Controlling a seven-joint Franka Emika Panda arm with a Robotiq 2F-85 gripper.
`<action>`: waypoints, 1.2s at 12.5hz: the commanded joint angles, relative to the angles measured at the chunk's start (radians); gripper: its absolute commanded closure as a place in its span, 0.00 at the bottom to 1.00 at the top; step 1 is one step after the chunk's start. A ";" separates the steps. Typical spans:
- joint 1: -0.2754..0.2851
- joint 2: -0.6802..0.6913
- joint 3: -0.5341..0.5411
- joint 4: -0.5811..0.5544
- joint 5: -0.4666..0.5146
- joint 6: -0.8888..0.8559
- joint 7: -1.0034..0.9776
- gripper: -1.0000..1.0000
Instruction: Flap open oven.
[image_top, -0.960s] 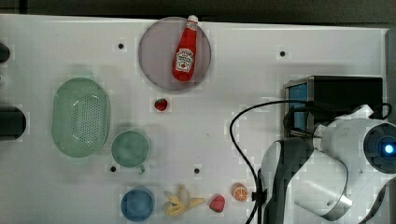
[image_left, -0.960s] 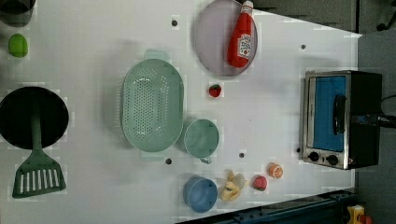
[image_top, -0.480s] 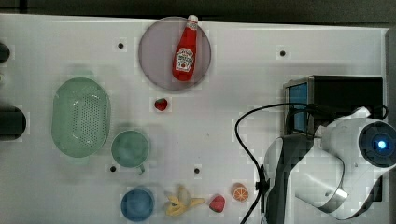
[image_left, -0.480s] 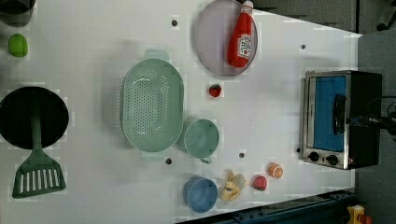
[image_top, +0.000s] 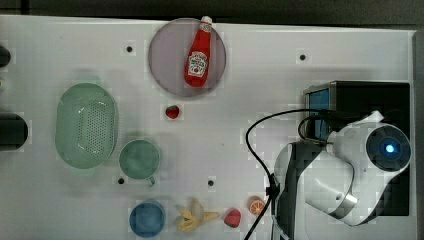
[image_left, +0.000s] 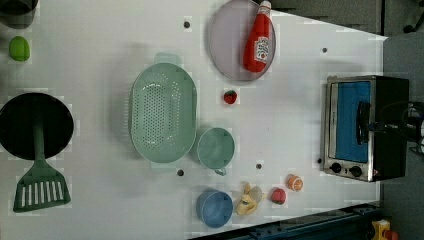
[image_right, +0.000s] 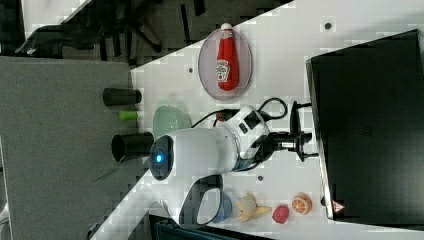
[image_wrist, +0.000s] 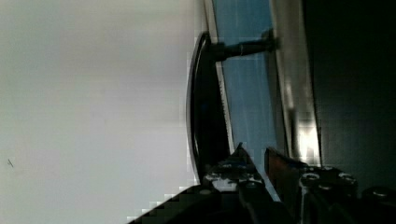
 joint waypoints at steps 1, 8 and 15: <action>0.013 0.002 0.030 -0.024 -0.006 0.038 -0.035 0.83; 0.078 0.008 0.133 -0.092 -0.245 0.051 0.207 0.83; 0.136 0.116 0.226 -0.101 -0.637 0.036 0.701 0.83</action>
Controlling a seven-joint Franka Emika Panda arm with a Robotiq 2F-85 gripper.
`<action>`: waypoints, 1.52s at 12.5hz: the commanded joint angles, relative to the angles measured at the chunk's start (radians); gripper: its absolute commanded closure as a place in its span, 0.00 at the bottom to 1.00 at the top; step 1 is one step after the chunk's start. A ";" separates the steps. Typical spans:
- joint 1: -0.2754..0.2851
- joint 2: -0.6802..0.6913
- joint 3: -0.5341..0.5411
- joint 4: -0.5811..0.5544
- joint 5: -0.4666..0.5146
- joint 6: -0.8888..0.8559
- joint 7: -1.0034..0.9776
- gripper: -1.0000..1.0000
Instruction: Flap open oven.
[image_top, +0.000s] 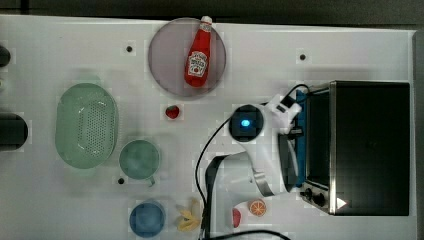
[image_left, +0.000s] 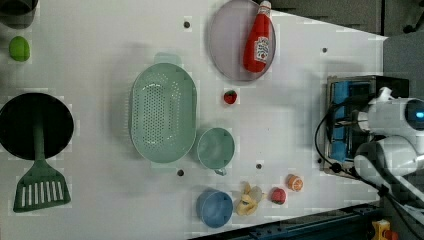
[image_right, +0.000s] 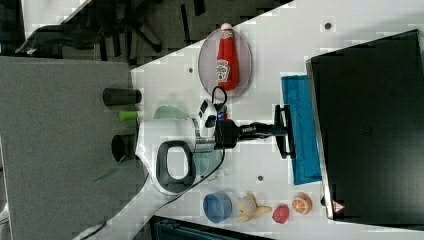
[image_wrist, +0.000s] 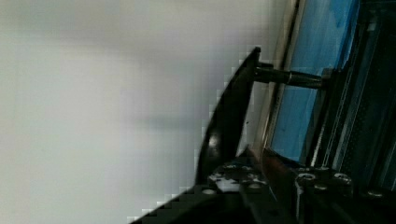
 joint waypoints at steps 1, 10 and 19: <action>0.035 0.064 0.041 -0.007 -0.099 -0.017 0.301 0.83; 0.168 0.281 0.069 0.063 -0.343 -0.123 0.741 0.83; 0.155 0.173 0.040 0.089 -0.127 0.021 0.746 0.83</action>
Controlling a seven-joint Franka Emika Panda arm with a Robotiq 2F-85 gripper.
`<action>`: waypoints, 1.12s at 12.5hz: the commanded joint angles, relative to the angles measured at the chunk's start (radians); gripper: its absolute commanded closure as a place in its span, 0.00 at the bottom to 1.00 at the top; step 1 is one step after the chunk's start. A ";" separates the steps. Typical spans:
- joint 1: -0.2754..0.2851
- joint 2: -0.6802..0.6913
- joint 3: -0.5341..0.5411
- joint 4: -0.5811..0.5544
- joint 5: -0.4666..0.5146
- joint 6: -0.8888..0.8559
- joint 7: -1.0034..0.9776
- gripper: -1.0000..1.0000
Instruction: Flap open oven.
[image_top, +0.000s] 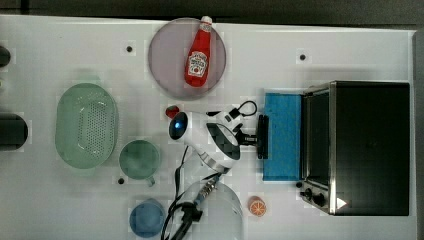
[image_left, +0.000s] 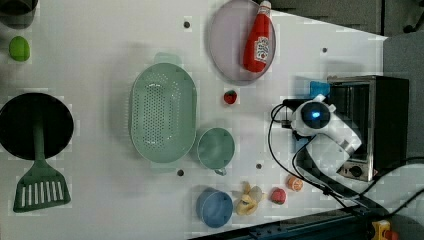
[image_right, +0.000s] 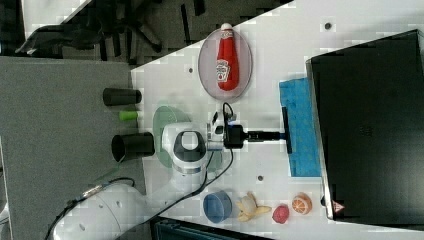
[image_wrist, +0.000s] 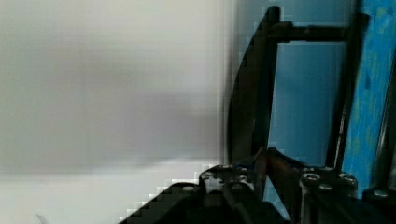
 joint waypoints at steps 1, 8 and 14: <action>-0.012 -0.206 -0.010 0.021 0.188 0.054 0.060 0.83; -0.025 -0.646 -0.050 0.066 0.658 -0.240 0.048 0.83; -0.023 -0.806 -0.043 0.290 0.788 -0.664 0.053 0.83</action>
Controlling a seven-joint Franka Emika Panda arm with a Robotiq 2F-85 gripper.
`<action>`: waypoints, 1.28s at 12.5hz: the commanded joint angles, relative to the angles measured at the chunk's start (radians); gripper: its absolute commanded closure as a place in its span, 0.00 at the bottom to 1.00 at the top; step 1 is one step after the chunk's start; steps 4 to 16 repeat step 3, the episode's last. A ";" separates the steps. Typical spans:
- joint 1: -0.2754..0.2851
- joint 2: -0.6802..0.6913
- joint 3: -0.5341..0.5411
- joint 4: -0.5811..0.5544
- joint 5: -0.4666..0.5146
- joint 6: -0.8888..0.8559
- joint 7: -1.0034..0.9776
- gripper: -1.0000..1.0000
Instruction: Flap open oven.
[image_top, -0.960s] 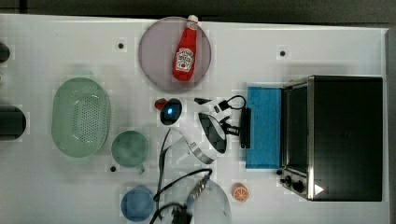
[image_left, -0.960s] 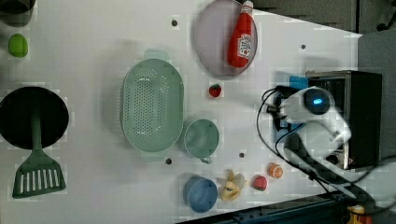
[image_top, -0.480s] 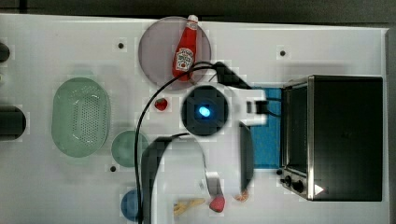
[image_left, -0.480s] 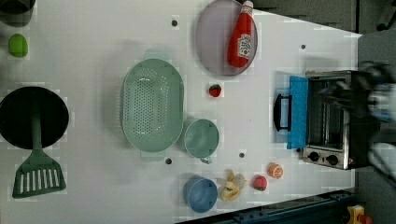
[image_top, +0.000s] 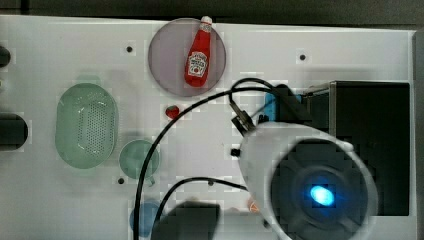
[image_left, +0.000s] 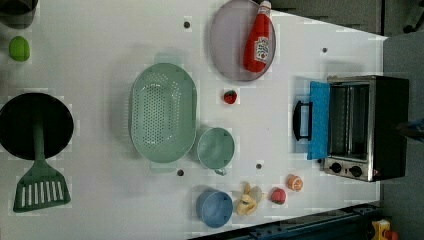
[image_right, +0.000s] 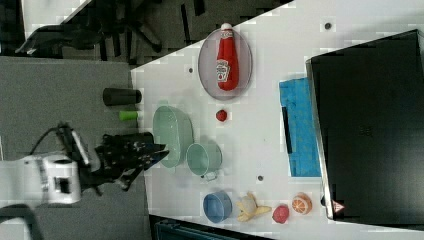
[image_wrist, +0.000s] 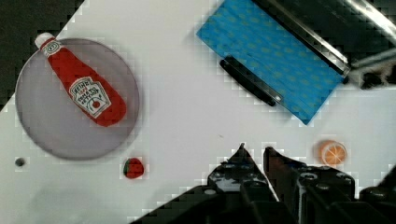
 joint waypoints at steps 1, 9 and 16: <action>0.005 0.036 0.017 0.090 0.014 -0.069 0.043 0.83; 0.006 0.038 0.033 0.100 0.015 -0.072 0.043 0.83; 0.006 0.038 0.033 0.100 0.015 -0.072 0.043 0.83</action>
